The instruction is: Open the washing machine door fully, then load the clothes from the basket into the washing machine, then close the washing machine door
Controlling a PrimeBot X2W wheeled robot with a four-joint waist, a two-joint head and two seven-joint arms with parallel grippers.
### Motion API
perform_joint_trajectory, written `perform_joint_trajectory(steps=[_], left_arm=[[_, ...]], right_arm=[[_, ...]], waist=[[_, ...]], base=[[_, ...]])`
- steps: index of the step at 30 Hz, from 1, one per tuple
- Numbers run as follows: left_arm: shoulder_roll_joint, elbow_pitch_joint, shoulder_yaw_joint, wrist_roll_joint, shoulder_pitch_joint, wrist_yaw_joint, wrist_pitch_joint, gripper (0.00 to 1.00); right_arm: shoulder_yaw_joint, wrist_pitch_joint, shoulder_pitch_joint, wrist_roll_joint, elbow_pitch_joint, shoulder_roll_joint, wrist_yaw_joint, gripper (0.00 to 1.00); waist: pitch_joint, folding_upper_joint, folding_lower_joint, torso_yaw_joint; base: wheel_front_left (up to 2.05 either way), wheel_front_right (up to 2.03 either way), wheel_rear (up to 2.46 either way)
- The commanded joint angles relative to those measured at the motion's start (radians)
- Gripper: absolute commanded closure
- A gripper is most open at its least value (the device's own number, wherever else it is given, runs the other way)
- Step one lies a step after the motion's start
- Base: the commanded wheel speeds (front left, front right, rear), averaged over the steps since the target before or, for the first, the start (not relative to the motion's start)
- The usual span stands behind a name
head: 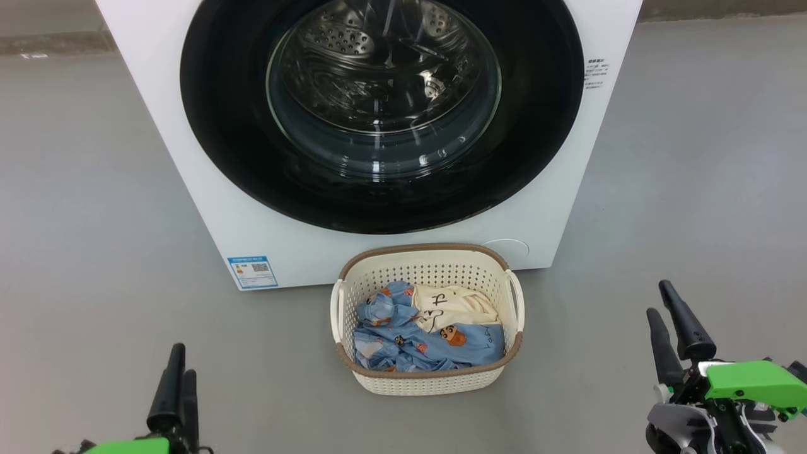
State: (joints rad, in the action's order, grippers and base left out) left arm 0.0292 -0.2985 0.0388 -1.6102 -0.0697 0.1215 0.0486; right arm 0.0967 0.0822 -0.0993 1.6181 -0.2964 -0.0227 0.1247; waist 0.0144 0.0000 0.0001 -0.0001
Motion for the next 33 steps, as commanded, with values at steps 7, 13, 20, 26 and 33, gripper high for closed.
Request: perform_joint_trajectory(steps=[7, 13, 20, 26, 33], left_arm=[[0.022, 0.043, -0.015, 0.042, -0.071, 0.003, -0.032, 0.00], [0.033, 0.049, -0.035, 0.076, -0.087, 0.003, -0.054, 0.00], [0.046, 0.051, -0.062, 0.135, -0.107, 0.004, -0.078, 0.00], [0.054, 0.043, -0.077, 0.186, -0.119, 0.004, -0.093, 0.00], [0.052, 0.030, -0.078, 0.290, -0.135, 0.005, -0.114, 0.00]], right_arm=[[-0.036, -0.030, -0.071, -0.042, 0.059, -0.026, 0.002, 0.00], [-0.066, -0.059, -0.084, -0.063, 0.075, -0.044, 0.003, 0.00], [-0.108, -0.099, -0.104, -0.100, 0.085, -0.074, 0.003, 0.00], [-0.136, -0.122, -0.120, -0.137, 0.082, -0.094, 0.003, 0.00], [-0.161, -0.145, -0.143, -0.210, 0.076, -0.113, 0.003, 0.00]], waist=[[0.012, 0.0000, 0.0000, 0.003], [0.020, 0.0000, 0.0000, 0.005], [0.029, 0.0000, 0.0000, 0.007], [0.034, 0.0000, 0.0000, 0.008], [0.042, 0.0000, 0.0000, 0.010]], base=[[0.00, 0.00, 0.00], [0.00, 0.00, 0.00], [0.00, 0.00, 0.00], [0.00, 0.00, 0.00], [0.00, 0.00, 0.00]])
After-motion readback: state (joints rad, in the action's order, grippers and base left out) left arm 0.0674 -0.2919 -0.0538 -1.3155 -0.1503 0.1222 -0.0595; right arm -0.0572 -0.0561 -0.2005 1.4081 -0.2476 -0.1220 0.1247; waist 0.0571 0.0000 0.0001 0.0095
